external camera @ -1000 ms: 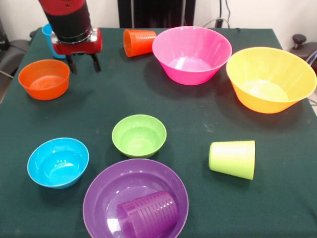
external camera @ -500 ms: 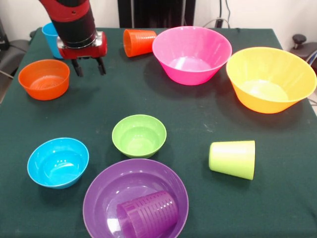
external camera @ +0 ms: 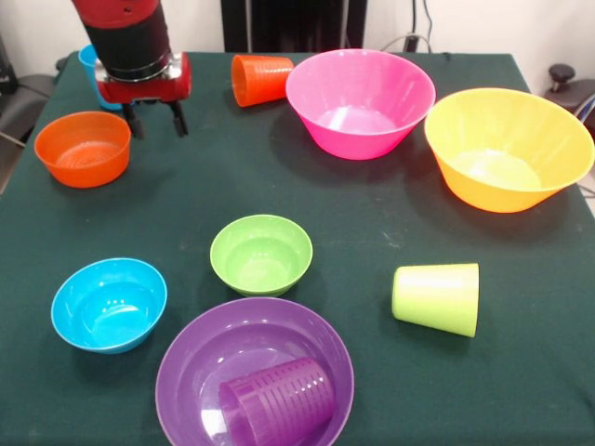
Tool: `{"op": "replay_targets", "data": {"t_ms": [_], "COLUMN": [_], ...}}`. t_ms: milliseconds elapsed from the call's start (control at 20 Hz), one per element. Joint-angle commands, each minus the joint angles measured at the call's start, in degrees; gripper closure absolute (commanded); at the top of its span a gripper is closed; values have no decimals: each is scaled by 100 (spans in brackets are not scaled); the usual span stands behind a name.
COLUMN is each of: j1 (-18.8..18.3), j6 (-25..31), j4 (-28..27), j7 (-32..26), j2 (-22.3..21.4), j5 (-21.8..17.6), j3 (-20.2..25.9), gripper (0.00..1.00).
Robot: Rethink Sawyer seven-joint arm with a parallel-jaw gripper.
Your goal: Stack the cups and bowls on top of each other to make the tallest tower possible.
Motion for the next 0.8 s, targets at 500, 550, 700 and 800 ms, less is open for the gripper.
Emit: {"op": "replay_targets", "data": {"t_ms": [500, 550, 700, 800], "j1": [244, 236, 219, 236], "j6": [340, 310, 174, 90], "j4": [-38, -44, -104, -172], "j7": [-684, -690, -699, -671], "j2": [-214, -191, -47, 54], "j5": [-293, -309, -375, -409], "j3": [351, 352, 353, 347], "gripper": [0, 0, 0, 0]}}
